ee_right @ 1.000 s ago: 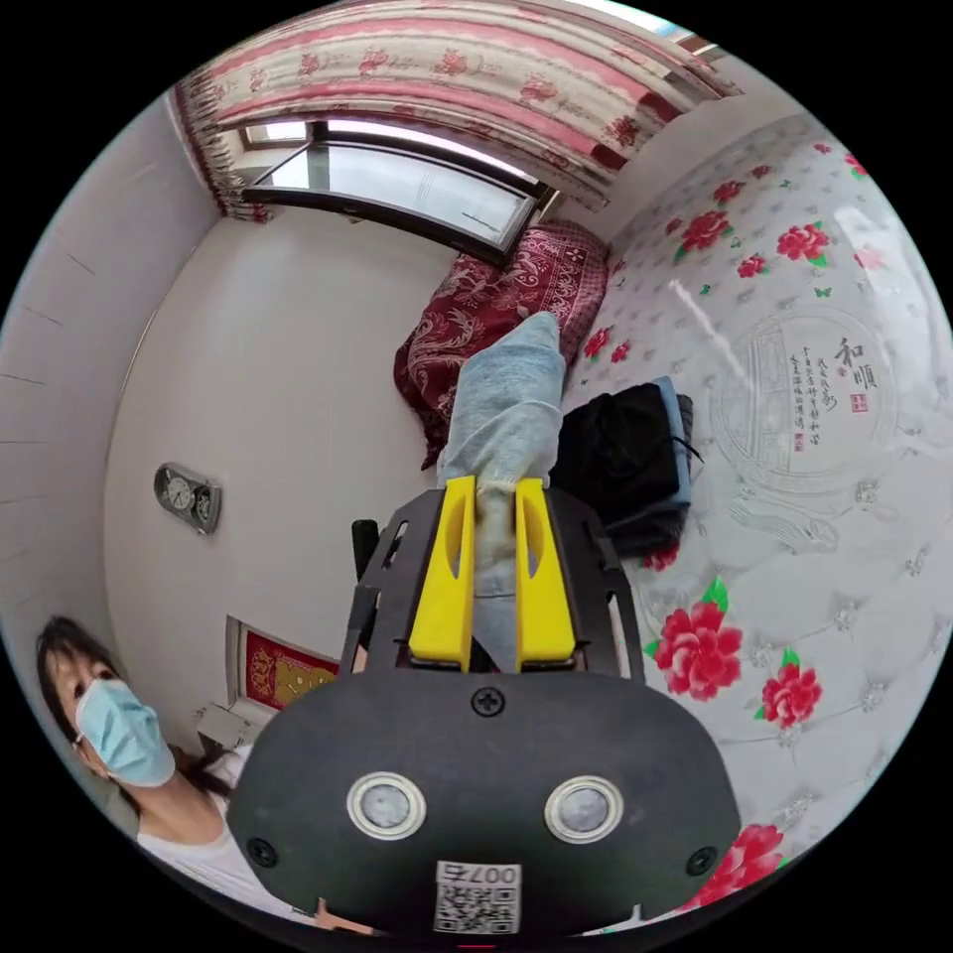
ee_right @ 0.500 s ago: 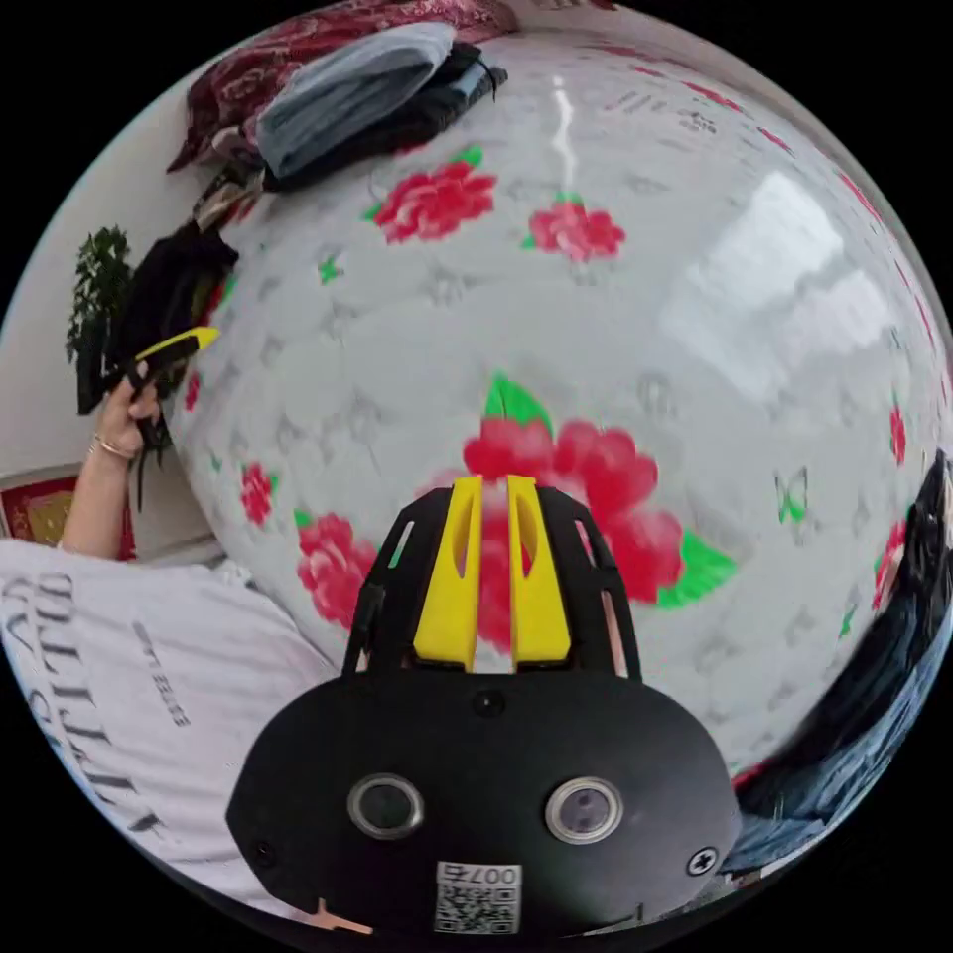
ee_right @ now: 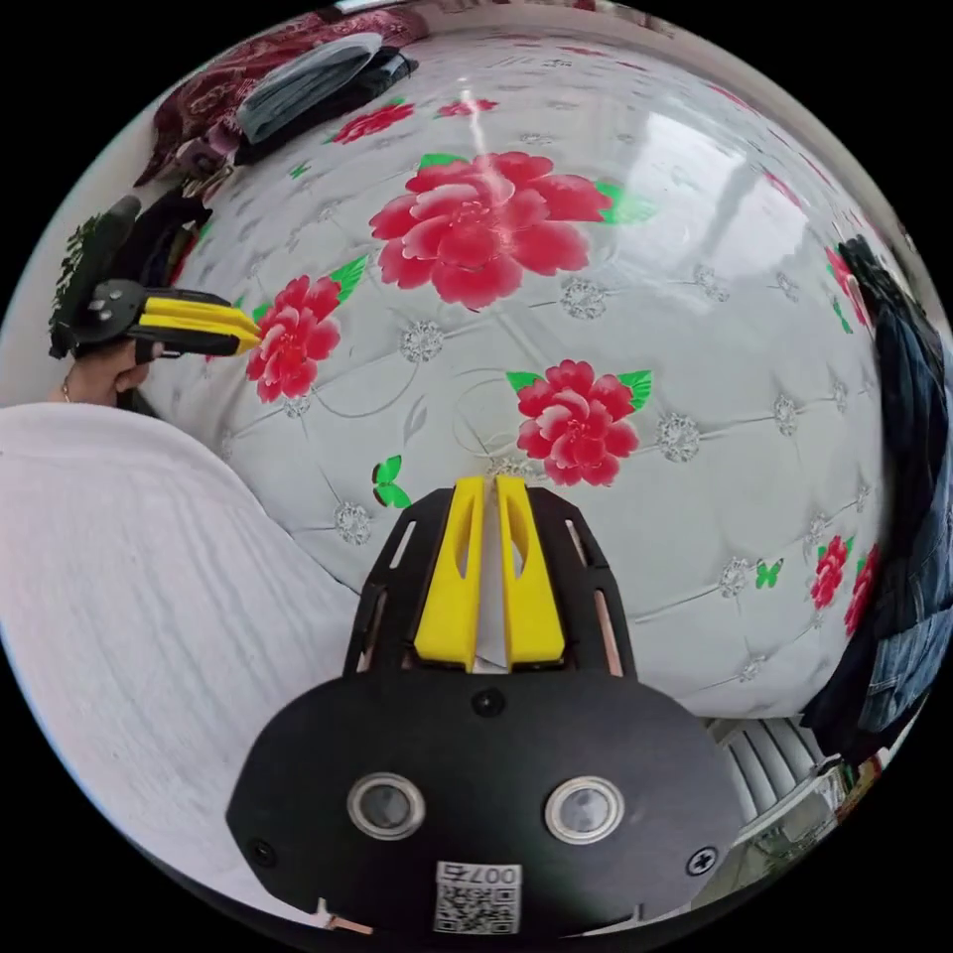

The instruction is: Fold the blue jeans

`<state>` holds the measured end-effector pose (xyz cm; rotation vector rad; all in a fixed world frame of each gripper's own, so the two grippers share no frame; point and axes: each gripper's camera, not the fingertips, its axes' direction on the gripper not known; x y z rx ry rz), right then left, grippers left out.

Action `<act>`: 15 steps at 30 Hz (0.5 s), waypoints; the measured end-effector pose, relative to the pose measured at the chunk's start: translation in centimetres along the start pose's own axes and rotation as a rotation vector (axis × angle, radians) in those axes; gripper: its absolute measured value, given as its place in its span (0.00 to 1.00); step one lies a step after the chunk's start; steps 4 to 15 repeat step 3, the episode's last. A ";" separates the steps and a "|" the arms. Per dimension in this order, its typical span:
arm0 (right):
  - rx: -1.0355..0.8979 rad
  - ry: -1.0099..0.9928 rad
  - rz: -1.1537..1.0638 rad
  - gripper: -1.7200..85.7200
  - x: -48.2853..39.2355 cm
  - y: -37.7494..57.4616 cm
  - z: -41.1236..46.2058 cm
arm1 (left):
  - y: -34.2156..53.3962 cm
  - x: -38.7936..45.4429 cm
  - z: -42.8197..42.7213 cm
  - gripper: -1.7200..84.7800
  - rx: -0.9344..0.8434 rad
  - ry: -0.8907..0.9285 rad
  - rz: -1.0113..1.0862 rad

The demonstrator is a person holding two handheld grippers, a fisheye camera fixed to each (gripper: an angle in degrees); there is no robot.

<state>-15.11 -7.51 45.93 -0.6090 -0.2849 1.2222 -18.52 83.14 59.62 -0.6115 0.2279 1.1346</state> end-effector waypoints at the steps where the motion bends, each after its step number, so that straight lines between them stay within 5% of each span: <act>1: 0.029 -0.057 0.030 0.04 1.0 0.3 -0.7 | -0.5 1.2 0.7 0.08 0.001 -0.036 -0.006; 15: 0.072 -0.170 0.087 0.05 2.8 0.8 -1.9 | -1.1 2.7 1.3 0.08 -0.010 -0.078 0.004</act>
